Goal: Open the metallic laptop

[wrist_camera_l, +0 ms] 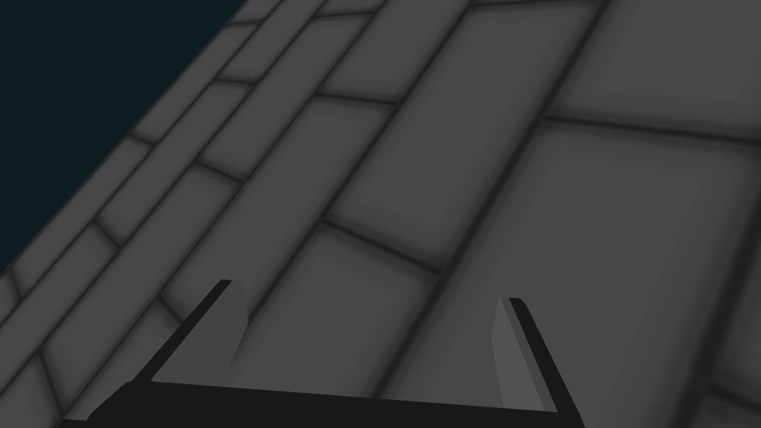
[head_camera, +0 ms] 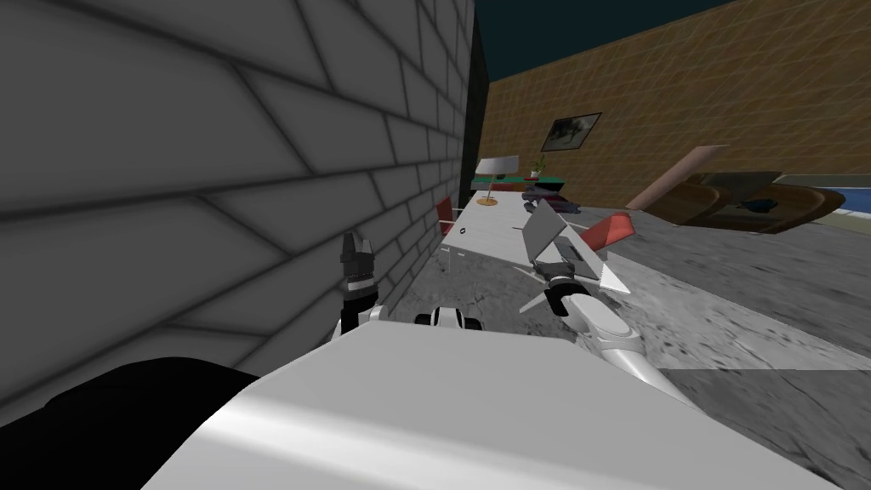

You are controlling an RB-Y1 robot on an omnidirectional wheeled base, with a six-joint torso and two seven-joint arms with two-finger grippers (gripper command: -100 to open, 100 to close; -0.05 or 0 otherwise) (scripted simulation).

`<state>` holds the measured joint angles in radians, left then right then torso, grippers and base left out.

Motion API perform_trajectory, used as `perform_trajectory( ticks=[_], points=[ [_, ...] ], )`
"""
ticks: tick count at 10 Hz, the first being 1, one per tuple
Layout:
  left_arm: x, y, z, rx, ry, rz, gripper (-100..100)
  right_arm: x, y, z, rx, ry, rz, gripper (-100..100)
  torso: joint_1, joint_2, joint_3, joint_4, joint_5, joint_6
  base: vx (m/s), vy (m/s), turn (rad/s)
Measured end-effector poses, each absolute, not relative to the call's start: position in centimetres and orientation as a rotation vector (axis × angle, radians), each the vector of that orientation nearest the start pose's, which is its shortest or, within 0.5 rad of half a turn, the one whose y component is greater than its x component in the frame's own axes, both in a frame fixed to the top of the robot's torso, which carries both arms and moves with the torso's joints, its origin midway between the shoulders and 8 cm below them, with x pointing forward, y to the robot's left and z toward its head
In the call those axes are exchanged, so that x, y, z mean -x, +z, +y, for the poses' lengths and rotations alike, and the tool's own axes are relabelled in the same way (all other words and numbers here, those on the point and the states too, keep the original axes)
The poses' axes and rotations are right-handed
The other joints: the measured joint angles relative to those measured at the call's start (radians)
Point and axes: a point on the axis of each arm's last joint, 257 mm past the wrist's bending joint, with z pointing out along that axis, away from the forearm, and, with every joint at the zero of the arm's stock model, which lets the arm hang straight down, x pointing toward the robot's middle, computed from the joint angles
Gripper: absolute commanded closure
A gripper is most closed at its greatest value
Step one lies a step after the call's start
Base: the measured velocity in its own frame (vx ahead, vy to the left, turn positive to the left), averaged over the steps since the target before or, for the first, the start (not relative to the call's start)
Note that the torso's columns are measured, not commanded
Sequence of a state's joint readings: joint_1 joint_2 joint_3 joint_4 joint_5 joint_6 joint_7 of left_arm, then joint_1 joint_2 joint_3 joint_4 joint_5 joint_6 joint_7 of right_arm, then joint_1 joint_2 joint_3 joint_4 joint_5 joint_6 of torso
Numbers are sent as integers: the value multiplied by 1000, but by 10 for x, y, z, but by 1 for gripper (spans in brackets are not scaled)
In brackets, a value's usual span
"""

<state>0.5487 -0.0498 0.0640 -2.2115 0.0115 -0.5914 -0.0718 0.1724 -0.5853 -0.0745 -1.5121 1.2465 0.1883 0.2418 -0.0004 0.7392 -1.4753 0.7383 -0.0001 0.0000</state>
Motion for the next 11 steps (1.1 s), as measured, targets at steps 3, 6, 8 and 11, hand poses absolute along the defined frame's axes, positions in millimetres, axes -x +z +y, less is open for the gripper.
perform_trajectory(
  ticks=[3, 6, 8, 11],
  points=[
    [-330, -4, 313, 680, -1151, 594, 0, -469, -248, -541, 225, -782, 1725, -100, 0, -2, -1, -1, 0, 0, 59, 58, 70],
    [-330, -4, 313, 680, -1151, 595, 0, -467, -244, -563, 256, -868, 1721, -100, -1, 1, 0, 0, 0, 0, 41, 34, -66],
    [-330, -4, 313, 680, -1151, 595, 0, -480, -247, -569, 252, -853, 1738, -100, 1, -1, 0, 0, 0, -1, 26, 33, -68],
    [-330, -4, 313, 680, -1151, 595, 0, -488, -251, -571, 265, -843, 1756, -100, 0, -1, -1, 0, 0, 2, 21, 24, -129]
  ],
)
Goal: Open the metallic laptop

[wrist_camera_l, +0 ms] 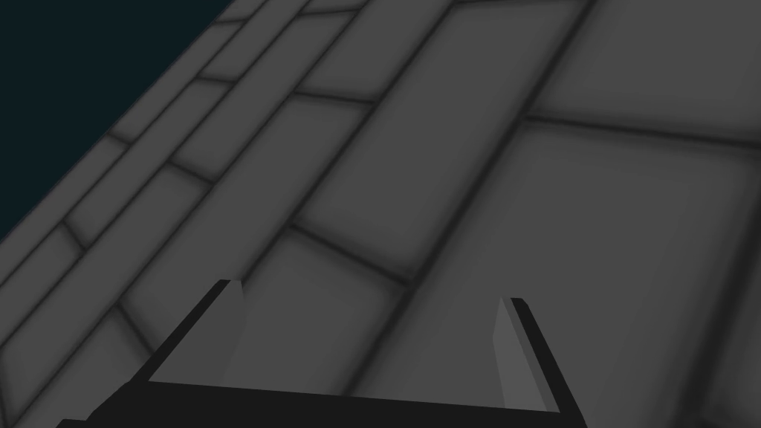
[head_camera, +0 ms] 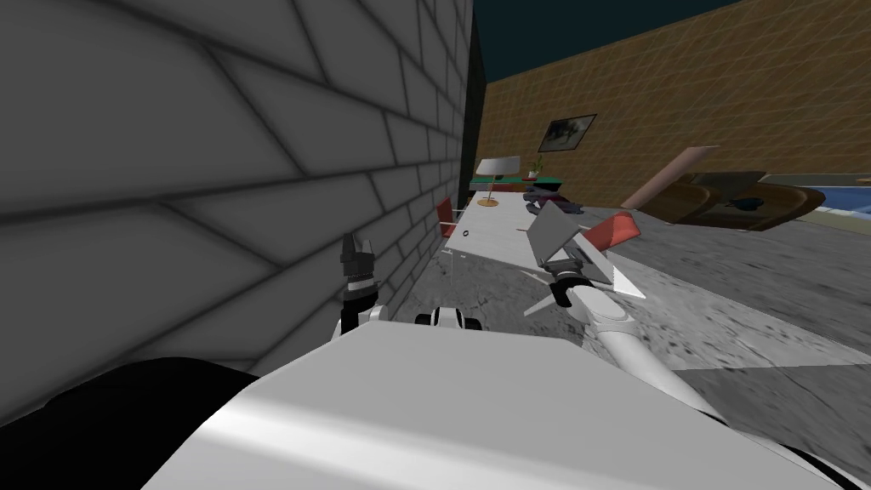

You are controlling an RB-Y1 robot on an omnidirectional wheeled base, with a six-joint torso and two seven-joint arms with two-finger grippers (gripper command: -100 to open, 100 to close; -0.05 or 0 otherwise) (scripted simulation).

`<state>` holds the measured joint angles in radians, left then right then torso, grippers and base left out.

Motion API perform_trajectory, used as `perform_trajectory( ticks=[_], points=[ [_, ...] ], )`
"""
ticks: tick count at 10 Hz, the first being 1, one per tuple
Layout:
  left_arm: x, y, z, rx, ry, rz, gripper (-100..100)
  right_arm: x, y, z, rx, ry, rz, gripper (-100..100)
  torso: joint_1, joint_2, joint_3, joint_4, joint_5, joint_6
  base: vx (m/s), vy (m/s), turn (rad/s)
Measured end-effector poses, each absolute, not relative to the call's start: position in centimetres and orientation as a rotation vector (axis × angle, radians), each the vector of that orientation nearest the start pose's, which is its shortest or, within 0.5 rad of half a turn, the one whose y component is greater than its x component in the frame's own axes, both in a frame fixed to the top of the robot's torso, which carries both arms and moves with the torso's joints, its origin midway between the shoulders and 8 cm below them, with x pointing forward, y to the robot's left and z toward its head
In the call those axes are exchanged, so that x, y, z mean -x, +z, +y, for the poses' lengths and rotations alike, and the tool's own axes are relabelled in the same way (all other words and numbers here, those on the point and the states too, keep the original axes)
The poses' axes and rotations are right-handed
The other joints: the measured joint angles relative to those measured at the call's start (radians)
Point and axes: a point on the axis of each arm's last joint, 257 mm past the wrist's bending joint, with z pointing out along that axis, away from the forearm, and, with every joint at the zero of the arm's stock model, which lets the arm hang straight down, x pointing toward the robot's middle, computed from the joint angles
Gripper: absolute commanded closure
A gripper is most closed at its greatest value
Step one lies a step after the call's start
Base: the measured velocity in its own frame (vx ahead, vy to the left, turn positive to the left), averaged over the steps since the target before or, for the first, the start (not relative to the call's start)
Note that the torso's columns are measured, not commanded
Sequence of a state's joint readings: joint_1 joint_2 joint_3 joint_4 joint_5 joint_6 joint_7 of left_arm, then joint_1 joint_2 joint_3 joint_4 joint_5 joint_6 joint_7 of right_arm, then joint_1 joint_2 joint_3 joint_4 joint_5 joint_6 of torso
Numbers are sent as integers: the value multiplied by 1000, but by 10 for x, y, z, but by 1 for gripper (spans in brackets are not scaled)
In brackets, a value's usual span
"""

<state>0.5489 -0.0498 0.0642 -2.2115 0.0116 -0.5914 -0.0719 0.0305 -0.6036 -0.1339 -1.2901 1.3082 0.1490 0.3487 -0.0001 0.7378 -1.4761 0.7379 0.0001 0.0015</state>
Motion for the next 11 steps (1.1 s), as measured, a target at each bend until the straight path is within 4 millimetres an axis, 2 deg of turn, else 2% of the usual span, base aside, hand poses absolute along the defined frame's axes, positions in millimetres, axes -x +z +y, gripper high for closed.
perform_trajectory(
  ticks=[2, 3, 6, 8, 10, 11],
  points=[
    [-330, -4, 313, 680, -1151, 594, 0, -498, -254, -570, 309, -852, 1768, -100, -1, 0, 0, 0, 0, -2, 9, 12, 12],
    [-330, -4, 313, 680, -1151, 595, 0, -497, -258, -572, 325, -861, 1775, -100, -1, 1, 1, 0, -1, -1, 26, 27, -264],
    [-330, -4, 313, 680, -1151, 594, 0, -514, -261, -570, 346, -833, 1787, -100, 0, 1, 0, 0, 0, -2, 25, 33, -128],
    [-330, -4, 313, 680, -1151, 595, 0, -530, -260, -566, 341, -795, 1786, -100, 0, 0, 0, 0, 0, -1, 20, 33, -78],
    [-330, -4, 313, 680, -1151, 595, 0, -531, -268, -565, 389, -804, 1799, -100, -2, 1, 1, 0, -1, -1, 13, 16, -107],
    [-330, -4, 313, 680, -1151, 595, 0, -538, -266, -563, 367, -779, 1795, -100, 0, 0, 0, 0, 0, 0, 25, 41, -171]
  ],
)
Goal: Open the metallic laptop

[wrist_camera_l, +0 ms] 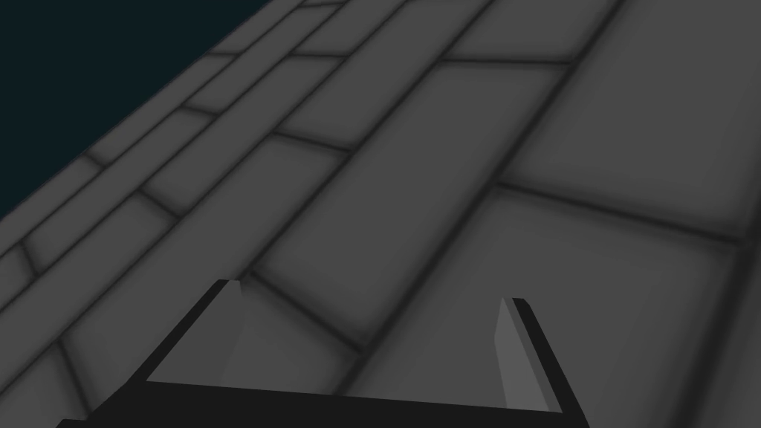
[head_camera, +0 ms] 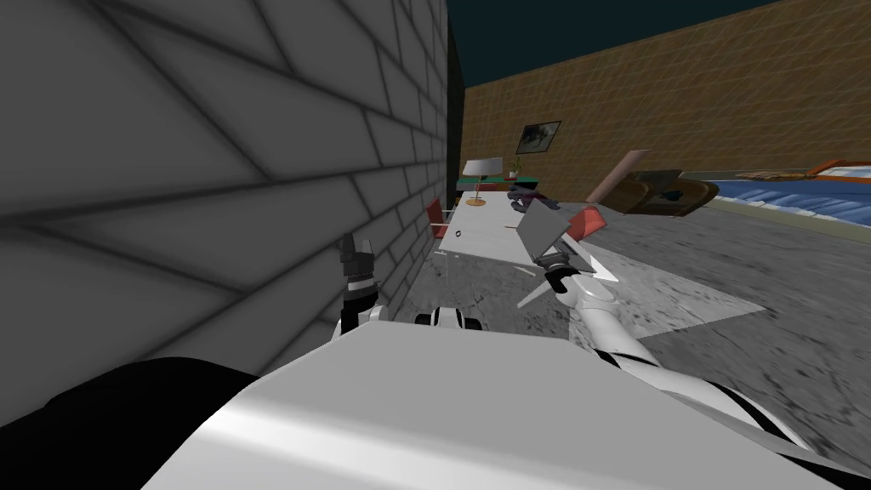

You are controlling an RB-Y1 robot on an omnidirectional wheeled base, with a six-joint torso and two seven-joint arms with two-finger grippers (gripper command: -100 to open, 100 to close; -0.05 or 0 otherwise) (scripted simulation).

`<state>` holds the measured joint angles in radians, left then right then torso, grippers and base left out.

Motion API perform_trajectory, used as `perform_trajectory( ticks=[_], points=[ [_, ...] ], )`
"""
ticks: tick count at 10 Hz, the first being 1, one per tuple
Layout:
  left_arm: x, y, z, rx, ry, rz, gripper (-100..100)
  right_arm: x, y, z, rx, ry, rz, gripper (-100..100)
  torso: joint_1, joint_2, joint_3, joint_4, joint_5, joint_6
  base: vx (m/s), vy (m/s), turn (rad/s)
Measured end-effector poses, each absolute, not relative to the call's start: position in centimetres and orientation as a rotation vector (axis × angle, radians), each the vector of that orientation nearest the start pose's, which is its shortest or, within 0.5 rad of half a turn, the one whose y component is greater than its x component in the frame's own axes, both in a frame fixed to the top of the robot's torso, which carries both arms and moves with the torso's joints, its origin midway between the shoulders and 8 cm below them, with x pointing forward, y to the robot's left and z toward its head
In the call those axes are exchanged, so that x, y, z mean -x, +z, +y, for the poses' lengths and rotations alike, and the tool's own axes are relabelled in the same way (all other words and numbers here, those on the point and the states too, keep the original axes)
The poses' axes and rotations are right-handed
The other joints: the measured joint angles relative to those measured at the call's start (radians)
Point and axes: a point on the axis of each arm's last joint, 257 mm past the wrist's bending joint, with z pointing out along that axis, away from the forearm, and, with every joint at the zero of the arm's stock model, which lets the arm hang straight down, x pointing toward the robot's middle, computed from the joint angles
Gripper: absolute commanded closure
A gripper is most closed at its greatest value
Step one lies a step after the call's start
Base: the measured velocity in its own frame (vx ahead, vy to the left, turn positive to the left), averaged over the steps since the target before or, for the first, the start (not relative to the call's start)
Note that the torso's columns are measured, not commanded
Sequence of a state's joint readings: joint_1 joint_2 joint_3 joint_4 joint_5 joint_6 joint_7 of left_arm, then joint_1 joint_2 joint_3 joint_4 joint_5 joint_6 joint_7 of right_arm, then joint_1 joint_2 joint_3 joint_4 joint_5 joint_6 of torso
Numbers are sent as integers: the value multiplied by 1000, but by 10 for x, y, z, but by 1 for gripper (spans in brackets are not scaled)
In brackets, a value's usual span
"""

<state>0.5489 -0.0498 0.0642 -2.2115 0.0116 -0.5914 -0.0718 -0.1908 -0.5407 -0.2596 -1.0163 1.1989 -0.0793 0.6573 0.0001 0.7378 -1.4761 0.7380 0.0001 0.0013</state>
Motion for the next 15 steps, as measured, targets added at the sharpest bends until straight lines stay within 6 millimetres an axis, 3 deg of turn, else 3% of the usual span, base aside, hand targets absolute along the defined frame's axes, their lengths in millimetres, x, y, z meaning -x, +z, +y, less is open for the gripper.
perform_trajectory(
  ticks=[4, 7, 10, 13, 15],
  points=[
    [-330, -4, 313, 680, -1151, 595, 0, -563, -264, -545, 400, -713, 1774, -100, 0, 0, 0, 0, 0, -1, 18, 32, -103],
    [-330, -4, 313, 680, -1151, 595, 0, -564, -271, -542, 463, -732, 1779, -100, -2, 1, 1, 0, -1, -1, 6, 13, -71],
    [-330, -4, 313, 680, -1151, 594, 0, -582, -268, -525, 483, -690, 1751, -100, 0, 0, 0, 0, 0, -2, 20, 37, -140],
    [-330, -4, 313, 680, -1151, 594, 0, -600, -250, -507, 471, -628, 1701, -100, -1, 1, 0, 0, 0, -2, 12, 24, -34],
    [-330, -4, 313, 680, -1151, 595, 0, -600, -260, -504, 499, -633, 1710, -100, -2, 1, 1, 0, -1, -1, -2, -3, -6]
  ],
)
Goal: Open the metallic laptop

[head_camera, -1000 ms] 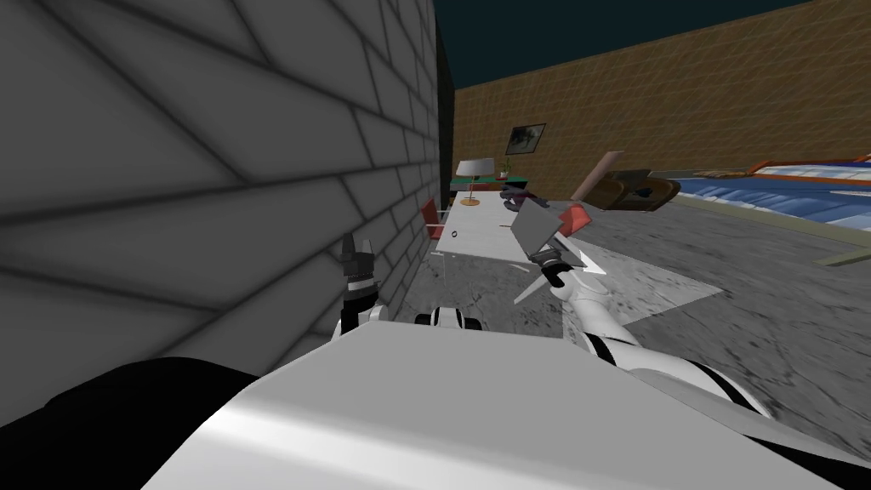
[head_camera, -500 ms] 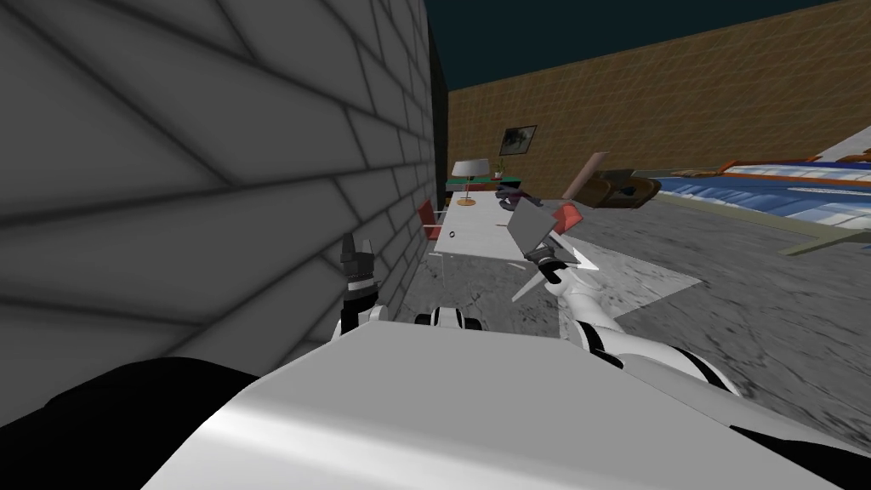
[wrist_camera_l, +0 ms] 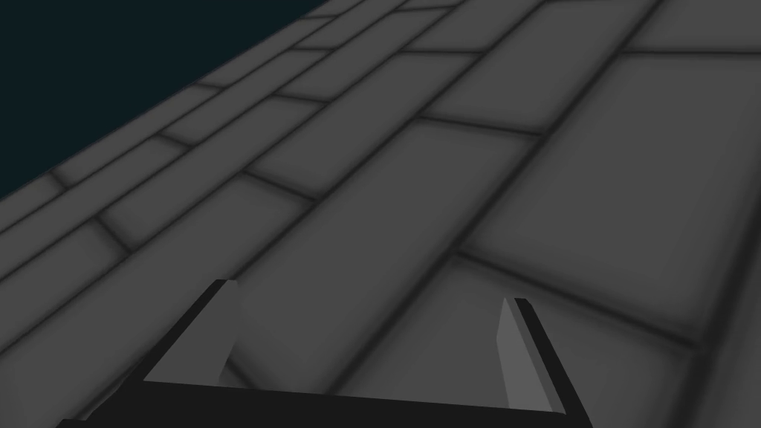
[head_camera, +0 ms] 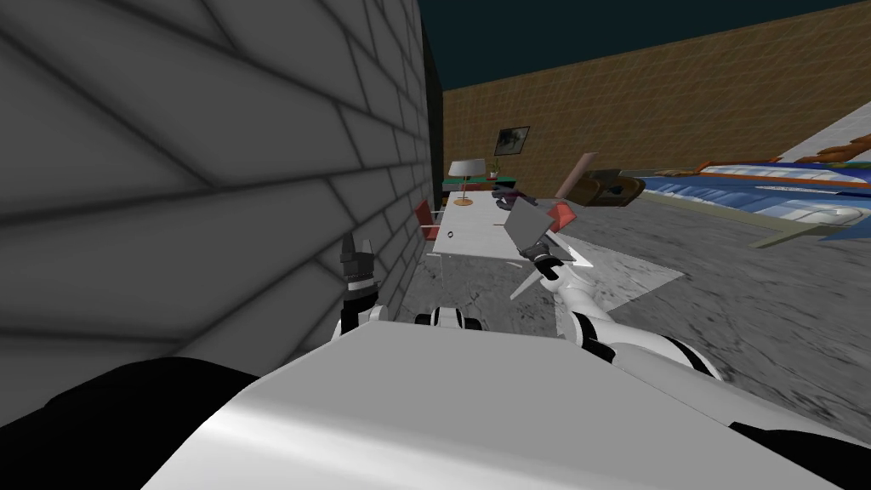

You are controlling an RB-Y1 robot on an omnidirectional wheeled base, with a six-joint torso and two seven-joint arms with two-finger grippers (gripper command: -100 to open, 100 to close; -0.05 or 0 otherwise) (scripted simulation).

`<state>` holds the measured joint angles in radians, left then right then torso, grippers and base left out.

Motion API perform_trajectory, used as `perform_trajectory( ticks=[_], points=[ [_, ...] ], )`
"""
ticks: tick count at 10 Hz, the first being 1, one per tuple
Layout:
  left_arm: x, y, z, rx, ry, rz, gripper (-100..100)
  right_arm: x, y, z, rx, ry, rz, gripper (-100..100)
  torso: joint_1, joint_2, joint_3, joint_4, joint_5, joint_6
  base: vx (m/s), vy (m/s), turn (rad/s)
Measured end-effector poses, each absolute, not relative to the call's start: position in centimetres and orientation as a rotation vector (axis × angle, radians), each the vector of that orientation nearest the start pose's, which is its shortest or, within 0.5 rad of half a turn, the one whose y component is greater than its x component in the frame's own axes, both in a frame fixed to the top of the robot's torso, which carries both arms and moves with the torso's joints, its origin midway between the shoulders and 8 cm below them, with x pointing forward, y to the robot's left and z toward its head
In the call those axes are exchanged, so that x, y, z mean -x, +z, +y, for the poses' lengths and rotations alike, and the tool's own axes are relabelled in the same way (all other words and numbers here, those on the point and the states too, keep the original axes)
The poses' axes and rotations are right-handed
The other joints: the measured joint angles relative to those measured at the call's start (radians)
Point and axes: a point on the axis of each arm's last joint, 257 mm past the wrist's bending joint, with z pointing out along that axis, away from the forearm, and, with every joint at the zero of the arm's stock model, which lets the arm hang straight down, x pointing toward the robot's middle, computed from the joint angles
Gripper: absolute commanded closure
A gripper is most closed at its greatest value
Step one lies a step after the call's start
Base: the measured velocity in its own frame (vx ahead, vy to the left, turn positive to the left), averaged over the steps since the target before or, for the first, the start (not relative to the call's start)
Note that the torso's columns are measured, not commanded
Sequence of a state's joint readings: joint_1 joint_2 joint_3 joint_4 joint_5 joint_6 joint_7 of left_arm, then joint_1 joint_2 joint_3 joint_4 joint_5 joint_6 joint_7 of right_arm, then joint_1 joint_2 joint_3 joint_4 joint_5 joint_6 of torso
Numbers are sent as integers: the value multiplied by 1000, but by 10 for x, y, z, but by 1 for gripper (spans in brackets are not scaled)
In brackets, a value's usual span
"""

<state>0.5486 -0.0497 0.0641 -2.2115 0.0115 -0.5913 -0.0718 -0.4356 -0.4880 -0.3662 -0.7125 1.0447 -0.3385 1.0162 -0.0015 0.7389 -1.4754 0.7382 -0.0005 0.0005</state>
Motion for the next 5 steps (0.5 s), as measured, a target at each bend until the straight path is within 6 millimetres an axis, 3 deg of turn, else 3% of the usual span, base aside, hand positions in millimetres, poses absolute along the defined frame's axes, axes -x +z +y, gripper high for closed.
perform_trajectory(
  ticks=[2, 3, 5],
  points=[
    [-330, -4, 313, 680, -1151, 595, 0, -605, -254, -494, 504, -623, 1688, -100, 3, -1, -1, 0, 1, 0, 19, 40, -219],
    [-330, -4, 313, 680, -1151, 594, 0, -614, -245, -491, 479, -601, 1666, -100, 4, -2, -1, 0, 1, -1, 11, 34, 20],
    [-330, -4, 313, 680, -1151, 594, 0, -617, -249, -482, 520, -596, 1655, -100, 0, 0, 0, 0, 0, 0, 2, 1, 16]
  ],
)
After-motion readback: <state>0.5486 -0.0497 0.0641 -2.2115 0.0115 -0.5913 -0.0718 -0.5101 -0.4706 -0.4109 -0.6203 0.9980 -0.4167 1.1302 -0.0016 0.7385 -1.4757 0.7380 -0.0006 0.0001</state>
